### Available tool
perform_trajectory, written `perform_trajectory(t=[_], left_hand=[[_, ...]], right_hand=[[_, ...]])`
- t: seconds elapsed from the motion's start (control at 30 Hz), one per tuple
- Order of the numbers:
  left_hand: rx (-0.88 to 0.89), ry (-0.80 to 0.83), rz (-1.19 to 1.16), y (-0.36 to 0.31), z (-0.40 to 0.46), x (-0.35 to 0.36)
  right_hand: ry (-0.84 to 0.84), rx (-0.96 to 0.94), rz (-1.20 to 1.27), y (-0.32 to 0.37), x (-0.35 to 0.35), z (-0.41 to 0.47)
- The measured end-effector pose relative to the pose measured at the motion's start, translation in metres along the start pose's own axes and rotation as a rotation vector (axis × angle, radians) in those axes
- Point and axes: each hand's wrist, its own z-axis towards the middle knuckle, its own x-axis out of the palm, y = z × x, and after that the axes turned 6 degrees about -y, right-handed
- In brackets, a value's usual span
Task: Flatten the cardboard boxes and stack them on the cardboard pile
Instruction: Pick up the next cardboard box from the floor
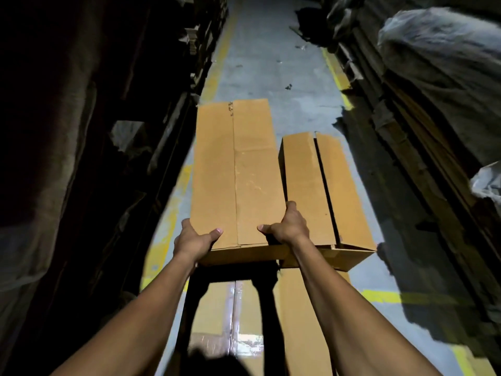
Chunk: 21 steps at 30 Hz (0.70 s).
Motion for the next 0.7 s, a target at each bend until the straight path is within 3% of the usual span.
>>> perform_trajectory(t=[0.4,0.7], left_hand=[[0.117,-0.044,-0.010,-0.086,-0.199,-0.145],[0.218,-0.022,-0.020,-0.039,-0.452,-0.232]], right_hand=[[-0.067,-0.091,0.070,0.052,-0.180,-0.193],[-0.175,-0.124,0.097,-0.009,-0.274,-0.439]])
